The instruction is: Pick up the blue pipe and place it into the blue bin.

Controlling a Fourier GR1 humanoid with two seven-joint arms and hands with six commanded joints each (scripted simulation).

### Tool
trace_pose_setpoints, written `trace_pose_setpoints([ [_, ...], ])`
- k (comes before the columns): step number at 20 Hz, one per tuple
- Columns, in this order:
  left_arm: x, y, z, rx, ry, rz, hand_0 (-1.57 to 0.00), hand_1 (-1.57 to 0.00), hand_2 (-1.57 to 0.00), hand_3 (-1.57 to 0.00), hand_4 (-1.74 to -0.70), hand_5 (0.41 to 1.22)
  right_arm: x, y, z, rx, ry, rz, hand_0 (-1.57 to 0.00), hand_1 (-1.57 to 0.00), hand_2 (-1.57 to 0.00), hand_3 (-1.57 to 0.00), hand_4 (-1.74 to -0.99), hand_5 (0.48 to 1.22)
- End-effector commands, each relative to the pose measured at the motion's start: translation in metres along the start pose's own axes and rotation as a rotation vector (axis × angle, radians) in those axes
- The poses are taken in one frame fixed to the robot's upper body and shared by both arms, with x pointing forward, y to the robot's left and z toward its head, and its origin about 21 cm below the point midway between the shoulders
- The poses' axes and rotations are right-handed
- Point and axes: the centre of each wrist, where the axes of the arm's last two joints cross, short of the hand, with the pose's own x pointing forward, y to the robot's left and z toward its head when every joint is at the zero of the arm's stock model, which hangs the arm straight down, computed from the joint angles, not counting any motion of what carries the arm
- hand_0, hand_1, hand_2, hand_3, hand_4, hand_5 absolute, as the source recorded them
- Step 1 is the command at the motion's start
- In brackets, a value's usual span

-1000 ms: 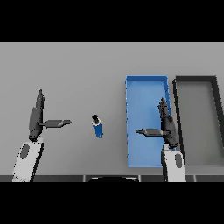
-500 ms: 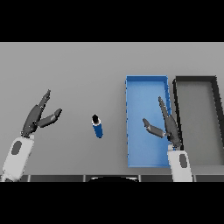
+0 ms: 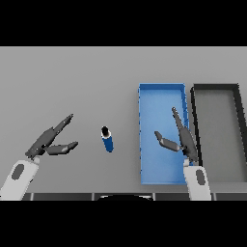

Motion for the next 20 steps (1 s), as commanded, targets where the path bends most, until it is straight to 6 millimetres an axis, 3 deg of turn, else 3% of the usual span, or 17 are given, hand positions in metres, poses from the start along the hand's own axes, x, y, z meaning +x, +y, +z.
trace_pose_setpoints([
  [1, 0.006, -0.009, -0.003, -0.029, 0.012, -0.008, 0.00, 0.00, 0.00, 0.00, -1.00, 0.530, 0.002, -0.005, 0.000, -0.005, -0.001, 0.006, 0.00, 0.00, 0.00, 0.00, -1.214, 0.581],
  [7, 0.011, -0.051, -0.009, -0.199, 0.065, -0.038, 0.00, 0.00, 0.00, 0.00, -1.08, 0.469, 0.002, -0.005, 0.004, 0.001, -0.018, 0.005, 0.00, 0.00, 0.00, 0.00, -1.213, 0.572],
  [12, 0.007, -0.077, -0.037, -0.224, 0.019, -0.022, 0.00, 0.00, 0.00, 0.00, -1.15, 0.484, 0.001, 0.000, 0.003, 0.005, 0.005, -0.007, 0.00, 0.00, 0.00, 0.00, -1.210, 0.564],
  [20, -0.005, -0.110, -0.074, -0.194, -0.001, 0.069, 0.00, 0.00, 0.00, 0.00, -1.14, 0.495, -0.002, -0.002, 0.005, 0.003, 0.000, -0.023, 0.00, 0.00, 0.00, 0.00, -1.200, 0.549],
])
